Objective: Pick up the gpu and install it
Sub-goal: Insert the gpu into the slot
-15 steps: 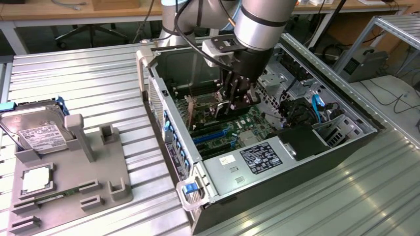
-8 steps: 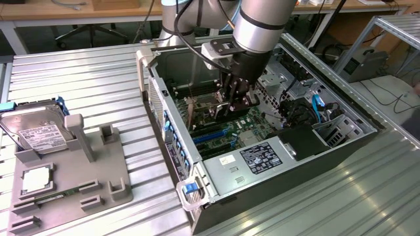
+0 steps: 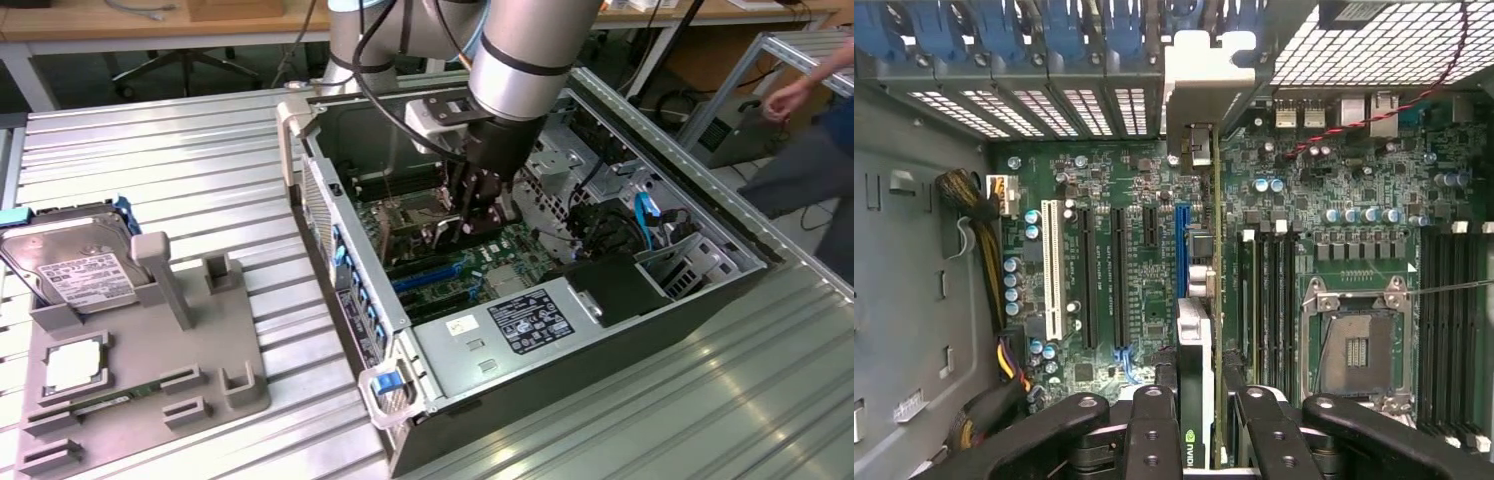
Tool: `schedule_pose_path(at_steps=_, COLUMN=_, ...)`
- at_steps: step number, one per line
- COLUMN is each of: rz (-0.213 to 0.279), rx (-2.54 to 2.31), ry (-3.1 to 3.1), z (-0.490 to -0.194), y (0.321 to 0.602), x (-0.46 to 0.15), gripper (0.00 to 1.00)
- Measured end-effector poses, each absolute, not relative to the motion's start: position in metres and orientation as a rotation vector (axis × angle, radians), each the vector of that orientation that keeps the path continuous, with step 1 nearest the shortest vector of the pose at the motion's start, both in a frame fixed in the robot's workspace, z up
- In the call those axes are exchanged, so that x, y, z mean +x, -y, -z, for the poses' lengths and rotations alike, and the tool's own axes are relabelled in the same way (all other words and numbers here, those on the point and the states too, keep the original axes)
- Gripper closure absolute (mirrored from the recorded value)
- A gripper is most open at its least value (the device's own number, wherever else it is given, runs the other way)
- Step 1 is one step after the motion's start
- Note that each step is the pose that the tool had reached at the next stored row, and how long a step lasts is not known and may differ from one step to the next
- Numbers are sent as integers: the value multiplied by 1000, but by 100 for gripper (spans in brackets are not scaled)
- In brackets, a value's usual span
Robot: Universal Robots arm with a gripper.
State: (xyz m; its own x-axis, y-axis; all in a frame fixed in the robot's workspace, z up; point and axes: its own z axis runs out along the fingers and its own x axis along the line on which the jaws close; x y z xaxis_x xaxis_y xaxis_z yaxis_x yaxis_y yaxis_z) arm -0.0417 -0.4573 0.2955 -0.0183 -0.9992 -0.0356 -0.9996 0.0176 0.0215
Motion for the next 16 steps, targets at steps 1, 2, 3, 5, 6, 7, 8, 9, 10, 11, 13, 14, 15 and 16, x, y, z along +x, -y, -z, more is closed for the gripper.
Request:
schedule_pose_path(at_steps=1, rz=-63, rx=-2195, ry=-2232, z=-294, y=457, x=-42, gripper=73)
schedule_pose_path(at_steps=2, rz=-63, rx=-2196, ry=-2231, z=-293, y=457, x=-42, gripper=73)
schedule_pose_path(at_steps=3, rz=-63, rx=-2197, ry=-2230, z=-291, y=457, x=-42, gripper=73)
schedule_pose_path(at_steps=5, rz=-63, rx=-2207, ry=-2221, z=-283, y=457, x=-43, gripper=73)
schedule_pose_path(at_steps=6, rz=-63, rx=-2211, ry=-2217, z=-279, y=457, x=-44, gripper=73)
schedule_pose_path(at_steps=7, rz=-63, rx=-2215, ry=-2213, z=-277, y=457, x=-44, gripper=73)
schedule_pose_path(at_steps=8, rz=-63, rx=-2222, ry=-2206, z=-277, y=458, x=-51, gripper=73)
schedule_pose_path(at_steps=9, rz=-63, rx=-2222, ry=-2206, z=-277, y=460, x=-51, gripper=73)
schedule_pose_path(at_steps=10, rz=-63, rx=-2222, ry=-2206, z=-277, y=460, x=-53, gripper=73)
schedule_pose_path(at_steps=11, rz=-63, rx=-2222, ry=-2206, z=-277, y=460, x=-54, gripper=73)
schedule_pose_path(at_steps=13, rz=-64, rx=-2222, ry=-2206, z=-275, y=460, x=-57, gripper=73)
schedule_pose_path(at_steps=14, rz=-63, rx=-2222, ry=-2206, z=-272, y=460, x=-58, gripper=73)
schedule_pose_path(at_steps=15, rz=-63, rx=-2222, ry=-2206, z=-269, y=460, x=-58, gripper=73)
schedule_pose_path(at_steps=16, rz=-63, rx=-2222, ry=-2206, z=-269, y=460, x=-59, gripper=73)
